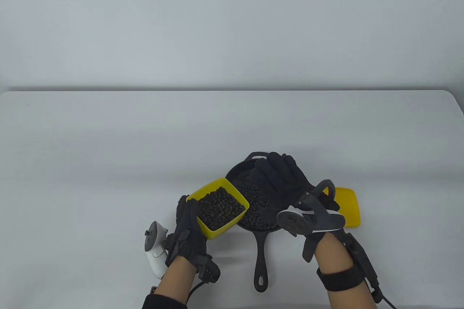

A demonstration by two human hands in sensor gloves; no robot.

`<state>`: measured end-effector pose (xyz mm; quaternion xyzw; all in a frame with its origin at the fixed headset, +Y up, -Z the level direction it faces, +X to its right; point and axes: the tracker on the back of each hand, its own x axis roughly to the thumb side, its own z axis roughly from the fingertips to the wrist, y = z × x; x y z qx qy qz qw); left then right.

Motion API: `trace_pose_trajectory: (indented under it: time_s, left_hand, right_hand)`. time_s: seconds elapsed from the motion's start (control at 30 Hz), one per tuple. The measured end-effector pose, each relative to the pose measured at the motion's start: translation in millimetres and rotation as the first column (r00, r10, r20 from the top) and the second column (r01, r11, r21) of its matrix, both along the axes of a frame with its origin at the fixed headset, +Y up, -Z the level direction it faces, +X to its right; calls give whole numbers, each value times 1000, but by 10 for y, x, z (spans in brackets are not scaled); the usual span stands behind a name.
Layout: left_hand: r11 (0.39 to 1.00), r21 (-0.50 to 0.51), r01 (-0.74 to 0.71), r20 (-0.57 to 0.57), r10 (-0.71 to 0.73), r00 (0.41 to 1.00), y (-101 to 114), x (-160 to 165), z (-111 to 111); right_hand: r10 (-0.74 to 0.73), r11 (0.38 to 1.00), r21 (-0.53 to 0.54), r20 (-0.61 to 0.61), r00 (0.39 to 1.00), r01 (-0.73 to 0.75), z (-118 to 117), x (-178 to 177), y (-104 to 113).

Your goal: Sprinkle coffee beans onto the frying pan

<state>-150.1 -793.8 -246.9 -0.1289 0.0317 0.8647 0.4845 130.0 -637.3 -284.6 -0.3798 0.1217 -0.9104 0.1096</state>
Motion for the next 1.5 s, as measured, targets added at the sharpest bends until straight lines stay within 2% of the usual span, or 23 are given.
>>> trace_pose_trajectory:
  time_s: [0.03, 0.13, 0.2, 0.37, 0.5, 0.67, 0.8, 0.97, 1.1, 1.2, 1.23, 1.33, 1.4, 1.5]
  left_hand:
    - [1000, 8, 13, -3, -13, 1000, 8, 2, -4]
    - [997, 24, 77, 9, -77, 997, 2, 21, -7]
    - [995, 28, 95, 18, -95, 995, 9, 51, -4]
    - [994, 55, 94, 62, -98, 993, 56, 135, 26]
    - [994, 80, 76, 91, -84, 992, 105, 186, 62]
    - [992, 80, 102, 99, -109, 989, 94, 186, 64]
    - [992, 71, 109, 92, -115, 989, 83, 165, 55]
    - [992, 65, 109, 86, -114, 990, 92, 151, 52]
    - [992, 60, 112, 89, -117, 989, 95, 154, 54]
    - [991, 55, 118, 97, -123, 988, 85, 167, 56]
    - [991, 53, 121, 101, -126, 987, 83, 172, 57]
    - [990, 56, 127, 110, -133, 985, 85, 189, 57]
    - [990, 57, 129, 120, -135, 984, 83, 211, 53]
    - [989, 61, 133, 142, -140, 980, 81, 259, 43]
  right_hand:
    - [106, 993, -49, 16, 994, -105, -49, 61, -5]
    - [292, 950, -131, 69, 954, -282, -172, 256, -60]
    - [412, 897, -234, 132, 902, -375, -310, 476, -165]
    - [409, 866, -403, 231, 883, -295, -510, 892, -486]
    - [576, 732, -589, 265, 774, -343, -664, 1118, -917]
    - [604, 673, -676, 270, 750, -298, -786, 1184, -1167]
    - [664, 608, -735, 262, 701, -300, -874, 1198, -1278]
    - [654, 616, -724, 251, 713, -310, -901, 1204, -1371]
    - [599, 655, -703, 261, 757, -277, -889, 1213, -1325]
    - [615, 650, -700, 258, 745, -294, -850, 1221, -1305]
    - [598, 655, -703, 256, 760, -278, -838, 1222, -1284]
    - [518, 707, -673, 284, 807, -218, -794, 1200, -1117]
    - [448, 759, -620, 276, 850, -198, -737, 1106, -910]
    - [255, 846, -520, 198, 946, -119, -589, 809, -505]
